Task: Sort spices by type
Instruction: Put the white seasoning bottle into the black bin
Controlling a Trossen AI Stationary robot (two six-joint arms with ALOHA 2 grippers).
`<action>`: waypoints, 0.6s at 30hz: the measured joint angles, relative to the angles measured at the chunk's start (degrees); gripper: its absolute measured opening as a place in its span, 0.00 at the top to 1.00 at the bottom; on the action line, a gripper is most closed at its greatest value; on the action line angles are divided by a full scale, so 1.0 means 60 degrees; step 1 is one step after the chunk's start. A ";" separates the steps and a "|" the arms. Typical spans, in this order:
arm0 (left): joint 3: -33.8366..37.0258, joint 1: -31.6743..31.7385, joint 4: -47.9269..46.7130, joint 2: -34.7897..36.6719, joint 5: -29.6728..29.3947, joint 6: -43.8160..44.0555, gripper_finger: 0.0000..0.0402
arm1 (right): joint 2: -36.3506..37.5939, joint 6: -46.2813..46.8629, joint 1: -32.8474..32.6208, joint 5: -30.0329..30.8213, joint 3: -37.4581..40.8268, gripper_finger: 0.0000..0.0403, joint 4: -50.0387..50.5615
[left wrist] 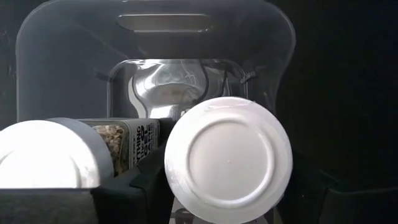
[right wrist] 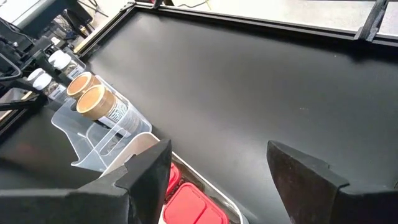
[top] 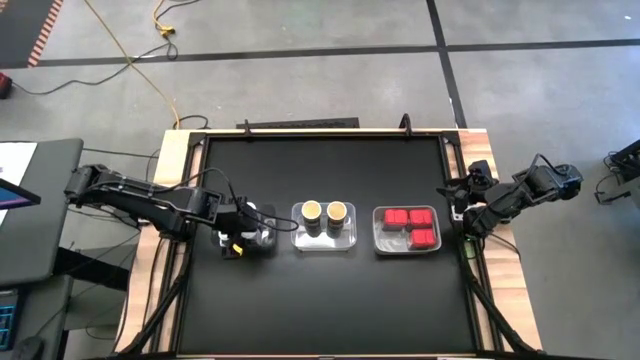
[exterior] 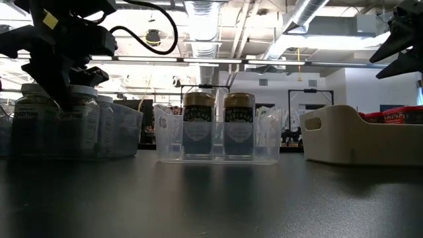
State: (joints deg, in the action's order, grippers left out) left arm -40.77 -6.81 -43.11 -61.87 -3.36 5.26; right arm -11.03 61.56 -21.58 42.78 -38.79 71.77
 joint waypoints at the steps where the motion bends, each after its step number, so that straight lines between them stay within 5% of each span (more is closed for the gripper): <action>1: 0.0000 0.0000 0.0000 0.0000 0.0004 -0.0004 0.46 | 0.0000 0.0000 0.0000 0.0000 0.0000 0.28 0.0000; 18: -0.0043 0.0000 -0.0041 0.0004 0.0007 0.0012 0.30 | 0.0000 0.0007 0.0000 0.0000 0.0000 0.28 0.0000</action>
State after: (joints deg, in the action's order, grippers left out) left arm -41.03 -6.81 -43.36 -61.84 -3.31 5.33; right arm -11.03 61.60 -21.58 42.78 -38.79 71.77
